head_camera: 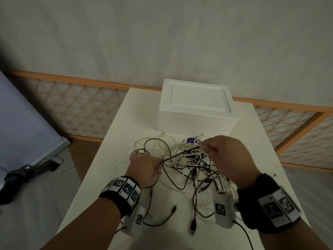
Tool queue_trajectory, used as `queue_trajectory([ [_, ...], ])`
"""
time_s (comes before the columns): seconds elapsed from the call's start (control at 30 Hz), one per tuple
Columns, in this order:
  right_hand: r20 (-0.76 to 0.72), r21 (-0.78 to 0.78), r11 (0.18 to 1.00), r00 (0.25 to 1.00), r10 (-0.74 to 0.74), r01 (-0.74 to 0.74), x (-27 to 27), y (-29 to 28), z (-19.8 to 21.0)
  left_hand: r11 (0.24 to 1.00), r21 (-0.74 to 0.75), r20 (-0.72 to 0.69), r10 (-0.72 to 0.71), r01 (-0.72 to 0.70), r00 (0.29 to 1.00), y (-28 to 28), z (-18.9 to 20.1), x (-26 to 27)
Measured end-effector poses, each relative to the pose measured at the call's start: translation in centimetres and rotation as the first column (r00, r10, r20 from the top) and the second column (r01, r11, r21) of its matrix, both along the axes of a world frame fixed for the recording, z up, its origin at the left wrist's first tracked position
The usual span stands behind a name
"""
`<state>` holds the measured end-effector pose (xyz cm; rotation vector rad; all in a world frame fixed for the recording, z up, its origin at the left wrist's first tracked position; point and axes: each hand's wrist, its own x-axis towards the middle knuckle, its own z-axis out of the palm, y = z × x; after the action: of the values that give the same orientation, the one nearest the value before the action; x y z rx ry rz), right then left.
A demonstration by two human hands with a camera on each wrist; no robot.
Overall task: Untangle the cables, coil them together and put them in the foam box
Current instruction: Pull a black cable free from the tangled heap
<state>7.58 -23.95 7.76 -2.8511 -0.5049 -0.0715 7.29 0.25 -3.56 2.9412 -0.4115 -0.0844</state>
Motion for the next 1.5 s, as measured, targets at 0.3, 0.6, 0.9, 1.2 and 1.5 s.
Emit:
queue_trajectory([
  [0.3, -0.050, -0.375, 0.908, 0.982, 0.183, -0.188, -2.0, 5.8, -2.6, 0.973, 0.126, 0.139, -0.209, 0.192, 0.968, -5.2, 3.2, -0.1],
  [0.6, 0.079, 0.256, 0.966, 0.996, -0.049, 0.027, -0.2, -1.3, 1.5, 0.998, -0.012, -0.032, -0.063, 0.062, 0.998, -0.4, 1.4, 1.9],
  [0.9, 0.110, -0.312, 0.940, 0.977, 0.181, -0.139, -0.5, 2.5, -2.9, 0.981, -0.012, 0.096, -0.193, 0.195, 0.976, -3.9, 4.3, 0.7],
  [1.2, 0.236, -0.020, 1.000, 0.972, 0.011, -0.007, -0.6, 2.0, -1.5, 0.824, -0.555, -0.301, -0.073, -0.112, 0.951, -0.6, 2.5, 0.3],
  [1.5, 0.145, -0.097, 0.978, 0.969, 0.199, -0.186, -0.9, 4.2, -4.3, -0.517, -0.723, -0.365, -0.278, -0.459, 0.888, -2.6, 5.5, 0.0],
])
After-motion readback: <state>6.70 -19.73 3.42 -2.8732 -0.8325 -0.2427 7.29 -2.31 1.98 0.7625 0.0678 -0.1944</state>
